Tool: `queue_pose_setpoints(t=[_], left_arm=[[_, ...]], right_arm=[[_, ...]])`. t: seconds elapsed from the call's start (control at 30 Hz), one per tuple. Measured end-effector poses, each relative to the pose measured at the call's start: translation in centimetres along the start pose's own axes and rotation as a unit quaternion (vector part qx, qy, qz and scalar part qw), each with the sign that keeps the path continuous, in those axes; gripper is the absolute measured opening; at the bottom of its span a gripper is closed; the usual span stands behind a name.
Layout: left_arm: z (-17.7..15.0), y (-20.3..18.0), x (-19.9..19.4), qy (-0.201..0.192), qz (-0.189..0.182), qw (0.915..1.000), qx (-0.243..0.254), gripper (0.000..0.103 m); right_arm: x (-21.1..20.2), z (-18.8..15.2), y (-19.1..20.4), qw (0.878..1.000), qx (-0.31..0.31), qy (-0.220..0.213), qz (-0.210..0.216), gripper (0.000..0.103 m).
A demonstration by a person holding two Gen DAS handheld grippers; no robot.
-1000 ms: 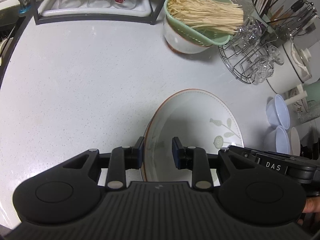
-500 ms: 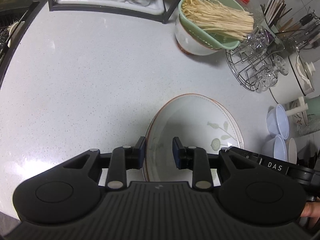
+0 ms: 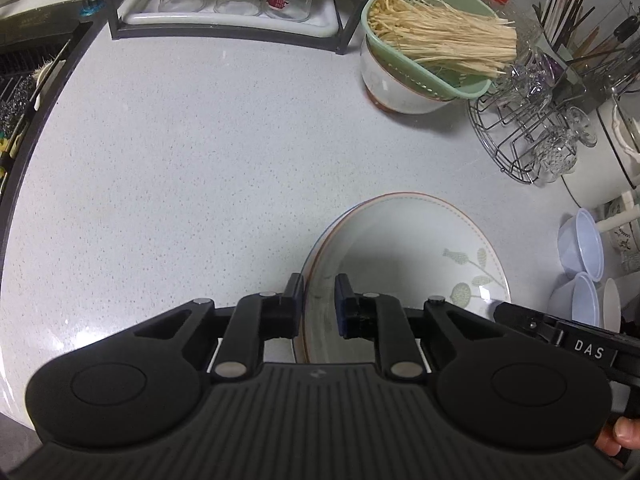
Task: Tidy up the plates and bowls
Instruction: 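Open both grippers to release the leaf plate on the stack, then raise both grippers and move them toward the light-blue bowls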
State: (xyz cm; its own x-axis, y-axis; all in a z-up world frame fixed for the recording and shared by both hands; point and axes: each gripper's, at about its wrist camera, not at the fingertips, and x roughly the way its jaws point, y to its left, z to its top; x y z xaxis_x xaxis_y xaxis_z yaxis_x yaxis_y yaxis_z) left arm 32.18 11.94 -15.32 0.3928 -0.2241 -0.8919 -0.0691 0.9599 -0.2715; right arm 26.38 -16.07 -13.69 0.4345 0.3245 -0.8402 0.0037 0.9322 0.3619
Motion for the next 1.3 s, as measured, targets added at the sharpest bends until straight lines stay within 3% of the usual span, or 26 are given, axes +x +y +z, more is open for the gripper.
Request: queue_pose_setpoints(t=[0.23,0.37,0.67,0.97,1.3], left_arm=[[-0.2,-0.7,0.9,0.0,0.012,0.9999,0.007,0.019],[-0.3,-0.5,0.7,-0.005,0.011,0.9999,0.0,0.019],[-0.2,-0.5,-1.2,-0.018,-0.006,0.9997,-0.016,0.019],[-0.5,-3.2,-5.8,-0.06,-0.034,0.9974,0.019,0.019],[-2.2,-6.0,-9.7,-0.122,-0.019,0.9917,0.036,0.019]], right_arm=[[-0.4,0.2,0.7,0.998,-0.049,-0.028,-0.031,0.02],[-0.4,0.4,-0.2,0.999,-0.035,-0.028,-0.013,0.02],[-1.5,0.2,0.2,0.999,-0.031,-0.039,-0.015,0.019],[-4.7,0.2,0.9,0.997,-0.027,-0.075,-0.004,0.019],[-9.4,0.6,0.9,0.987,-0.061,-0.144,0.028,0.019]])
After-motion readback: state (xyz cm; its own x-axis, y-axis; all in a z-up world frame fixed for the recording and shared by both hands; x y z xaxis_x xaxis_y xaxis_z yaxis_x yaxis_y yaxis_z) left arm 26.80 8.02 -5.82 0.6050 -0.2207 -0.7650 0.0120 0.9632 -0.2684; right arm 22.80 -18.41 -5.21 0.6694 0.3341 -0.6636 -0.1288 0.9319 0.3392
